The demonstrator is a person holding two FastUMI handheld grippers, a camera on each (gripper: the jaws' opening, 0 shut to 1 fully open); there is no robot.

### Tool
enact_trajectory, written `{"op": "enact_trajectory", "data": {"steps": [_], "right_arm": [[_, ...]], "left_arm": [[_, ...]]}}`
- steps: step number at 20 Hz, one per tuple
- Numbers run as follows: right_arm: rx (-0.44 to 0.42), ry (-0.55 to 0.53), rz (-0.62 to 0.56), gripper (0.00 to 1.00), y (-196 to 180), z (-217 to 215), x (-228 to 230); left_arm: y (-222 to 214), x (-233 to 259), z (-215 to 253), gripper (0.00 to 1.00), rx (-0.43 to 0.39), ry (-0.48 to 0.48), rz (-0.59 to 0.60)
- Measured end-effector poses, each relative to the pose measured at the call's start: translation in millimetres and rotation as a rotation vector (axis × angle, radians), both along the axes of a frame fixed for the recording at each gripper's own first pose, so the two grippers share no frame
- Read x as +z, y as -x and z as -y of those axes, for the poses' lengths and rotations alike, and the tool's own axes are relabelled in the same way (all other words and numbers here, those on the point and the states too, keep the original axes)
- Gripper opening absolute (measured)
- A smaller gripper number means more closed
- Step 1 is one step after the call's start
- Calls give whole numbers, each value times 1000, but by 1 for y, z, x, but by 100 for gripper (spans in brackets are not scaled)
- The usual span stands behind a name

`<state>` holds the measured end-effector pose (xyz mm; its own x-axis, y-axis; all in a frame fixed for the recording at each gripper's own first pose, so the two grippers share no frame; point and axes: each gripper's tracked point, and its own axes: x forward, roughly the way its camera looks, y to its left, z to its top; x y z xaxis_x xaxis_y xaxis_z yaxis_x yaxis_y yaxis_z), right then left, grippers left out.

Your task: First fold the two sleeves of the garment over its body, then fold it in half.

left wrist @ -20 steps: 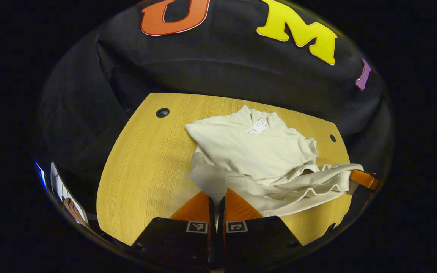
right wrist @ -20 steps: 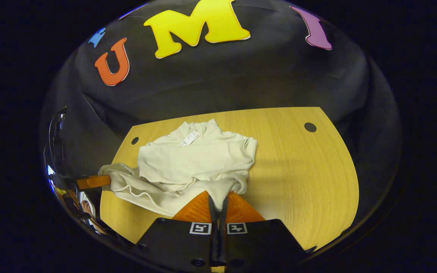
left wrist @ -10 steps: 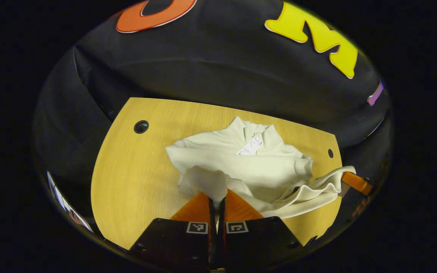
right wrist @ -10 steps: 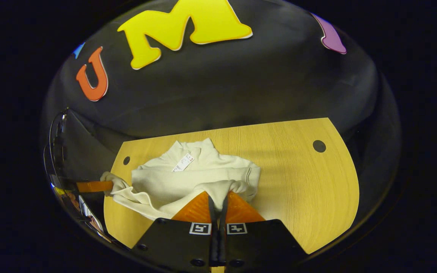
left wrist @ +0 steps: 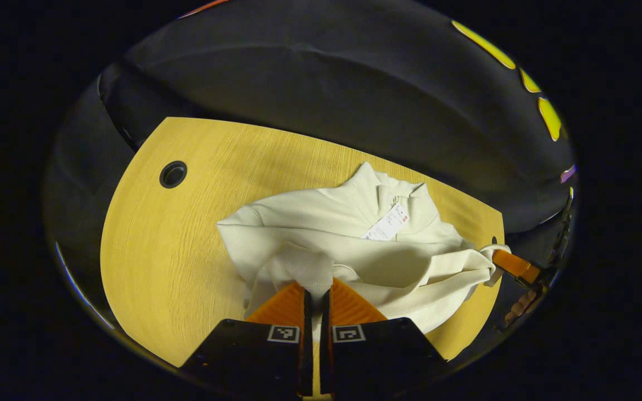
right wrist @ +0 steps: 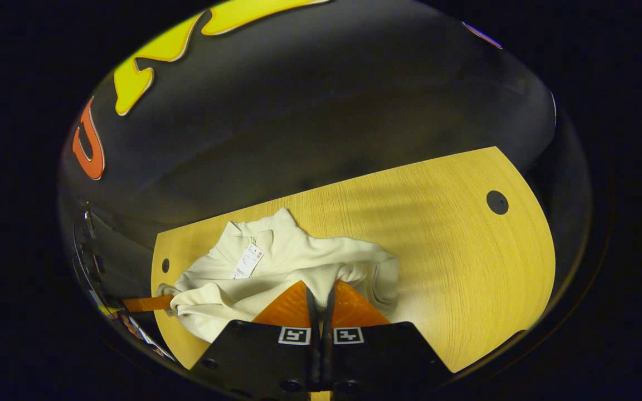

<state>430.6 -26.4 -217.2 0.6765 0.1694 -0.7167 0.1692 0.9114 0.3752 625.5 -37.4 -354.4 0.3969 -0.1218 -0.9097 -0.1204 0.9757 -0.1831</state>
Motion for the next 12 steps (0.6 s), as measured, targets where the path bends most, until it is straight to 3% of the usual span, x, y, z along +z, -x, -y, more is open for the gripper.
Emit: {"op": "enact_trajectory", "data": {"steps": [4, 5, 6, 7, 8, 9, 11, 12], "right_arm": [[1, 22, 16, 6, -9, -10, 1], [4, 24, 34, 17, -9, -13, 5], [7, 30, 60, 19, -10, -12, 12], [8, 29, 92, 34, -10, -13, 20], [8, 20, 117, 50, -10, -14, 30], [8, 23, 131, 75, -9, -14, 36], [13, 48, 156, 100, -3, -10, 43], [18, 70, 168, 98, 0, -9, 47]], "left_arm": [[-6, -1, -4, 16, -12, 2, 25], [-11, 3, -6, 32, -10, -5, 52], [-15, 5, -7, 44, -5, -6, 82], [-18, 5, -11, 66, 6, -17, 98], [-20, 6, -12, 79, 14, -22, 108], [-20, 6, -11, 99, 27, -18, 117], [-19, 16, -10, 99, 40, -3, 153], [-20, 18, -12, 99, 35, -8, 182]]}}
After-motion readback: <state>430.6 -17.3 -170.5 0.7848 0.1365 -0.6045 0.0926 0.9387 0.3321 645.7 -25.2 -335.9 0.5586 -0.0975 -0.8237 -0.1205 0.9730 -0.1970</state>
